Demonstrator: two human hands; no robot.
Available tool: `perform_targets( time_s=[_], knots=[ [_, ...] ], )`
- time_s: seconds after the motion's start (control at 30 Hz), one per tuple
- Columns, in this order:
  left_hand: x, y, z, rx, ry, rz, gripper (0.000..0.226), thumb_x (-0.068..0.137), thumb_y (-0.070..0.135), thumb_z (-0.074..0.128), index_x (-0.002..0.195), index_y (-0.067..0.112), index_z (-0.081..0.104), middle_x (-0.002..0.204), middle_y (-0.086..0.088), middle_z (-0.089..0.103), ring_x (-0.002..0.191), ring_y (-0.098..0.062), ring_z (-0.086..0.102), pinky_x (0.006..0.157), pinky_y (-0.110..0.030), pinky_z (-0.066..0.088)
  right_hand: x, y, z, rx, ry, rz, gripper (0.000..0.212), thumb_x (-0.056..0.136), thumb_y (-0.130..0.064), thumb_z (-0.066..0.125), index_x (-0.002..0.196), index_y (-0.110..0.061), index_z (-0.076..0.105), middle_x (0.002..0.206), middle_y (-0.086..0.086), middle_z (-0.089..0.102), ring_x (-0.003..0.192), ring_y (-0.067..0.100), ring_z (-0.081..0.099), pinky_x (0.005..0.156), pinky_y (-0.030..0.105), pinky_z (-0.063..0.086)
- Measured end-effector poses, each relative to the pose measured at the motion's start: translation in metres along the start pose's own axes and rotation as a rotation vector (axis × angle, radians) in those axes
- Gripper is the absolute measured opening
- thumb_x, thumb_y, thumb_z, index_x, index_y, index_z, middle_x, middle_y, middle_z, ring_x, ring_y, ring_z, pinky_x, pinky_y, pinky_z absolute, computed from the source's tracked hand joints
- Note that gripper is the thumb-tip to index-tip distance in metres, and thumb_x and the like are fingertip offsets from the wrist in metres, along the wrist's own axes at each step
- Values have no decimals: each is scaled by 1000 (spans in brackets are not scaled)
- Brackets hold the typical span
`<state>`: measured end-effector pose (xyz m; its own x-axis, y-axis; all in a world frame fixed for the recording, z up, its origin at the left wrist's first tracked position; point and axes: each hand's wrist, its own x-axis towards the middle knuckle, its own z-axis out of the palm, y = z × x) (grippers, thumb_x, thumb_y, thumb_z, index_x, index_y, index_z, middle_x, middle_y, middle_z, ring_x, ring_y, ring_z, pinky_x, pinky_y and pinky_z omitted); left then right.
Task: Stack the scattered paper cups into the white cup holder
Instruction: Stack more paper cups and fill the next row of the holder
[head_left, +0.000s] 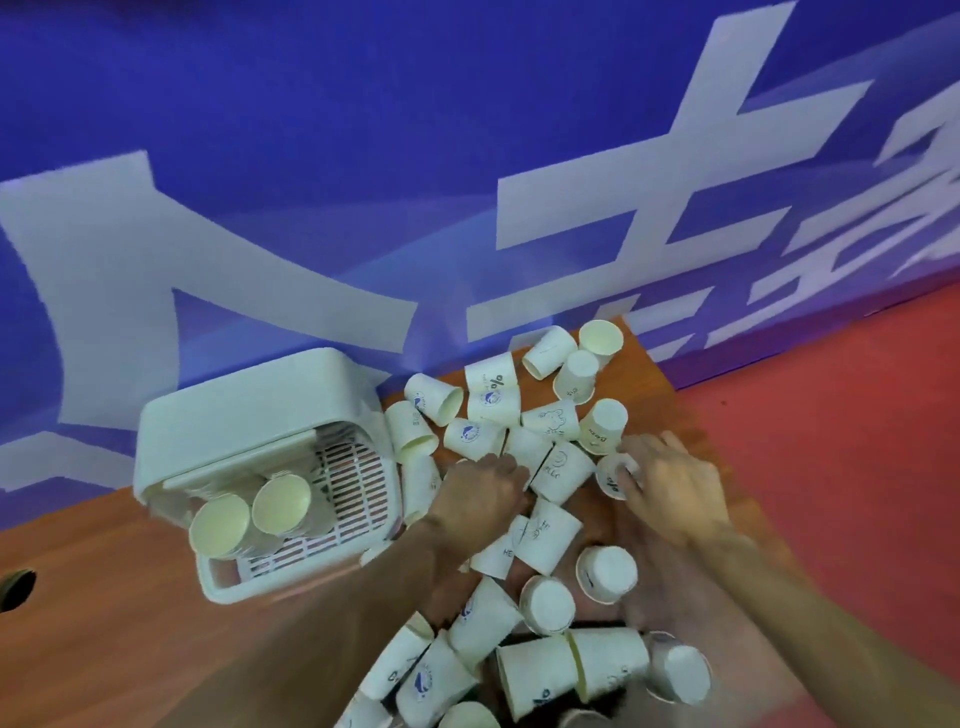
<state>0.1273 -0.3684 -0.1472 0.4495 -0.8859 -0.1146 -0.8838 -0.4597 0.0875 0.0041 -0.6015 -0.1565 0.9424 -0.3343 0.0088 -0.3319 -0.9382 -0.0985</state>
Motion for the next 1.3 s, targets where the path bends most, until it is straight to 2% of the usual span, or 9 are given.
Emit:
perform_targets(
  time_s=[0.2,0.47,0.6,0.73,0.9,1.0,1.17,1.23,1.3],
  knots=[
    [81,38,28,-32,-86,61,46,92,31,54,134,17,43,132,-3,48,105,-24,55,66,-38,52,4,54,23,68,-28,-39,48,78,-53,67,118,-27,62,122,-13,61,104,17,55,74,32,49],
    [111,47,49,-21,-161,29,63,84,24,62,141,22,33,122,2,54,98,-21,60,62,-35,50,8,69,39,178,-74,-101,53,81,-56,59,126,-27,55,122,-15,59,105,12,56,66,30,51],
    [118,48,48,-28,-162,-14,54,85,20,61,135,22,39,115,-1,54,98,-23,59,65,-35,48,14,70,49,195,-100,-81,51,80,-52,59,126,-29,52,115,-14,58,104,12,55,68,27,48],
    [116,49,41,-127,-148,-79,39,88,26,55,127,24,52,117,3,58,103,-21,59,75,-34,50,-6,78,61,467,-127,54,69,74,-47,62,137,-35,37,124,-15,43,101,8,52,75,29,48],
    [105,57,30,-18,-143,-14,19,86,35,50,95,25,64,92,4,62,78,-24,63,59,-28,43,-52,108,70,556,-202,59,63,69,-50,62,129,-35,47,125,-25,43,101,6,61,77,26,52],
    [95,61,34,129,-180,64,19,90,35,48,95,23,62,89,0,62,70,-26,62,53,-28,32,-56,118,64,334,-126,-16,73,71,-65,64,133,-31,49,137,-21,46,114,2,53,79,20,43],
    [82,65,42,147,-208,79,17,91,35,52,99,23,61,90,-1,64,71,-26,63,54,-28,30,-25,97,47,209,-222,-286,61,86,-56,48,143,-33,41,150,-14,35,128,14,42,106,36,36],
    [78,66,42,135,-192,75,17,92,37,51,97,23,61,89,-1,65,71,-27,64,55,-28,30,-13,83,45,133,-314,-434,49,86,-47,46,133,-31,51,143,-13,43,124,14,42,103,35,35],
    [74,67,38,121,-177,68,16,94,34,49,94,23,60,86,-1,64,70,-27,63,54,-29,29,-8,74,45,30,-388,-538,35,87,-46,42,113,-31,61,121,-15,56,116,13,44,95,33,35]
  ],
)
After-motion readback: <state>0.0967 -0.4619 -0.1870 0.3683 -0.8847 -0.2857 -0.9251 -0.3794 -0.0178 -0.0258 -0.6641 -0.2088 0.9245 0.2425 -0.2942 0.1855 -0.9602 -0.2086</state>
